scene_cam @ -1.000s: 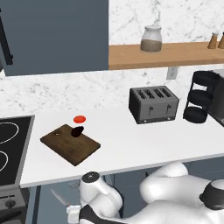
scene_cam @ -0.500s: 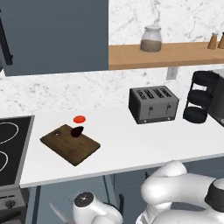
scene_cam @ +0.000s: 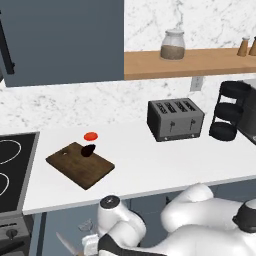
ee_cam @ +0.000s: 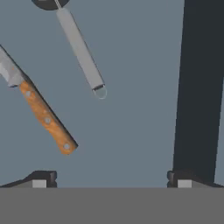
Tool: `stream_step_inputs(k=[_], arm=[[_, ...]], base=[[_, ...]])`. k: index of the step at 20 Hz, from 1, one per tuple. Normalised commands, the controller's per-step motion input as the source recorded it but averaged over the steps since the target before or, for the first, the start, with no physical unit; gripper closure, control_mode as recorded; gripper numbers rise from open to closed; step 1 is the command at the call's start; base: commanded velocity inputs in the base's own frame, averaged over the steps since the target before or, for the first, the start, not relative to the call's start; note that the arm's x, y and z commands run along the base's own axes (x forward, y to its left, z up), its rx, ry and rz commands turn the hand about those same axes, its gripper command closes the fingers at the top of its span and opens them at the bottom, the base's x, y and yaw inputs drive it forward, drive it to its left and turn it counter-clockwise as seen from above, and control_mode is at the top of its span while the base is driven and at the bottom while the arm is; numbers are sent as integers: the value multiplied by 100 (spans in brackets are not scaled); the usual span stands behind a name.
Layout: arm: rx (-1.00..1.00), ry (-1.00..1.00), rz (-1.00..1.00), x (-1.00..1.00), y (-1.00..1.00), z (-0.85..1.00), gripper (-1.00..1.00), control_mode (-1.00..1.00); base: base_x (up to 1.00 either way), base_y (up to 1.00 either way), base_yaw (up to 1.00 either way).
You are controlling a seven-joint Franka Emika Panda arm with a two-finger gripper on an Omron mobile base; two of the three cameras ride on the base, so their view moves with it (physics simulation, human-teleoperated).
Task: Place the appropriate cutting tool for cutting the avocado skin on the cutting board.
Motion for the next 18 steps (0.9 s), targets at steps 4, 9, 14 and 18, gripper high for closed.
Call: stream_step_inputs(k=[4,9,14,18], arm=[[0,1,26,63,79,-34,-100,-100],[0,10,18,30,78,-2,-100,-100],[-2,17,9,-1,63,-2,-100,-100],[-14,10,1,-1,26,-33,-100,-100]], base=[[0,0,0],[0,0,0],[0,0,0],[0,0,0]])
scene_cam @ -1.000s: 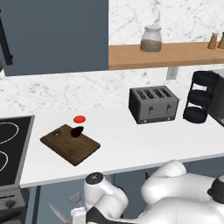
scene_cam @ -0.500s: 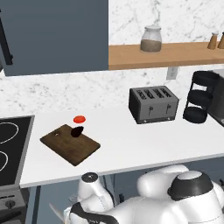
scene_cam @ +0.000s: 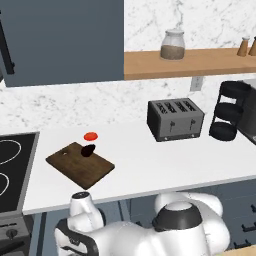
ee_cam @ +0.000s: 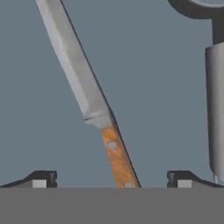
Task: Place the appropriate cutting tool for cutting the avocado skin on the cutting board.
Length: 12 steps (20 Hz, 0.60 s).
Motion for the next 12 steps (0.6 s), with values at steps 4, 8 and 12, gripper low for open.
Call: stream_step_inputs(k=[4,8,12], arm=[[-22,2,0,-9,0,-33,-100,-100],[-20,0,0,-11,3,-31,-100,-100],[-8,1,0,-3,16,-43,-100,-100]], base=[[0,0,0],[0,0,0],[0,0,0]])
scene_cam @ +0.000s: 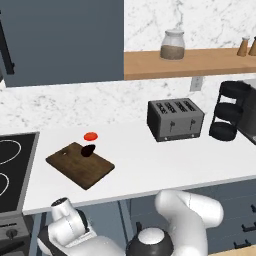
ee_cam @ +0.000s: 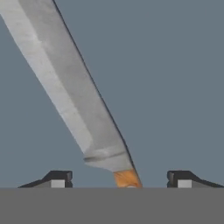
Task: Place the appropriate cutting tool for cutting the avocado skin on the cutting board.
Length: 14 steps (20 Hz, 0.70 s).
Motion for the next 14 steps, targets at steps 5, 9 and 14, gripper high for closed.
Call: stream_step_inputs(k=[5,9,14], arm=[[-3,0,0,-31,0,-74,-100,-100],[-3,-1,0,-61,-1,-100,100,-100],[-1,-8,0,-74,-44,-100,100,-100]], base=[[0,0,0],[0,0,0],[0,0,0]])
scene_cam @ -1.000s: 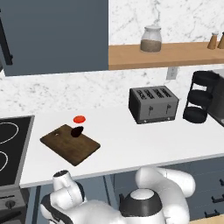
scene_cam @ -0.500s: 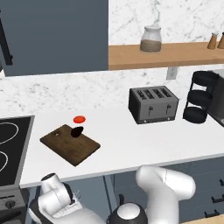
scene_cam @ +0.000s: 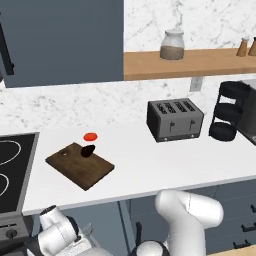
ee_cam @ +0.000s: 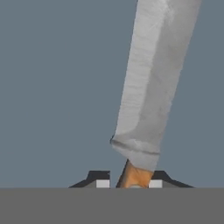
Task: Place the appropriate cutting tool for cutting the avocado skin on the cutting board.
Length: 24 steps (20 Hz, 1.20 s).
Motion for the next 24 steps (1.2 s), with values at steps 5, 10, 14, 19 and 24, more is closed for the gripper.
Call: stream_step_inputs(k=[5,10,14,19,24], arm=[[1,-22,0,-65,-50,-89,100,-100],[7,-22,-4,-20,-42,0,100,-100],[12,-3,-9,-5,-27,100,100,-100],[11,0,-7,-21,-20,100,100,-100],[11,0,-5,-69,-49,100,100,-100]], base=[[0,0,0],[0,0,0],[0,0,0],[0,0,0],[0,0,0]])
